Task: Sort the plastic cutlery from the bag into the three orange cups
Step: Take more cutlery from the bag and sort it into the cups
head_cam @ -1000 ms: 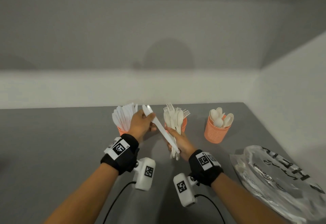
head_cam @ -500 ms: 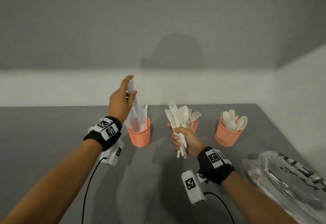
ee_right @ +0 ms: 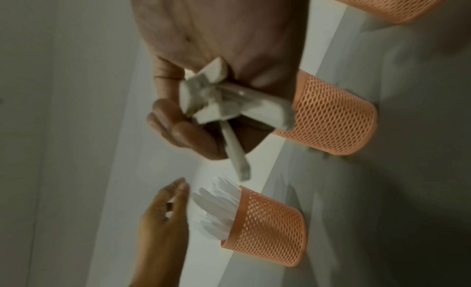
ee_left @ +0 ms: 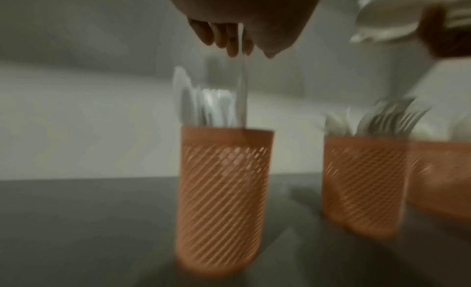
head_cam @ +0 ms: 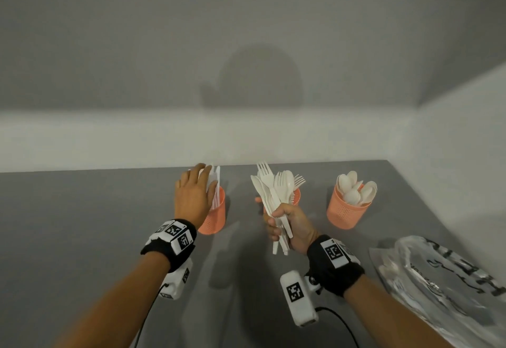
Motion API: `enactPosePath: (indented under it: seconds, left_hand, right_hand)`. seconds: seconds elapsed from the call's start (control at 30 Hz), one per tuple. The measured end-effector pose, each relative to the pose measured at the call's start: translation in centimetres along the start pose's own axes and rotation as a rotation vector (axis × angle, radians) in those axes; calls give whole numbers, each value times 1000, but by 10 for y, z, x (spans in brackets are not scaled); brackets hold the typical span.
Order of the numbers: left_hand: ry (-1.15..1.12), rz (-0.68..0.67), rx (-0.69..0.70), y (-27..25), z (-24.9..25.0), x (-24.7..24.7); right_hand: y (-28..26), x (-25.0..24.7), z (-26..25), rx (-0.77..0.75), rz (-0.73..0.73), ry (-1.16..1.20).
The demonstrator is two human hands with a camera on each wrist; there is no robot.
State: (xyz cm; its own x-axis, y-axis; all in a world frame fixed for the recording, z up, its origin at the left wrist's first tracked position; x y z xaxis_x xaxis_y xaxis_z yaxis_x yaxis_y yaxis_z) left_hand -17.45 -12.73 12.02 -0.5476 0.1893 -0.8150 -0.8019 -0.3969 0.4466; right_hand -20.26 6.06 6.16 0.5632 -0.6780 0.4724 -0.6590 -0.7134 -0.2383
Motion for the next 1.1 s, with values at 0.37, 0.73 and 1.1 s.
enactPosePath:
  seconds: [0.37, 0.73, 1.1]
  left_hand:
    - [-1358, -681, -506, -49, 93, 25]
    - [-1155, -568, -463, -45, 111, 32]
    - [-884, -405, -394, -55, 127, 27]
  right_hand:
    - [-13, 25, 13, 65, -67, -49]
    - [-35, 10, 3, -23, 86, -278]
    - [-46, -37, -19, -230, 431, -396]
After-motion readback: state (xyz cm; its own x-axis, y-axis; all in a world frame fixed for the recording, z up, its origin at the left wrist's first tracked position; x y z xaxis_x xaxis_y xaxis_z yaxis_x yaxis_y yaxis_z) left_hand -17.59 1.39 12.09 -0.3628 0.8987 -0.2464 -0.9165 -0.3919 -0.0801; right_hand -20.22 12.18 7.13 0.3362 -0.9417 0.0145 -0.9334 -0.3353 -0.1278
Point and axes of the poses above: each hand's wrist, its own y-axis towards the middle knuckle, its own x-axis out of the palm, z = x × y, the point moved 8 cm from there along y, towards the middle knuckle, and after that the axes turned 6 degrees about -x, right-handed, at the moved point
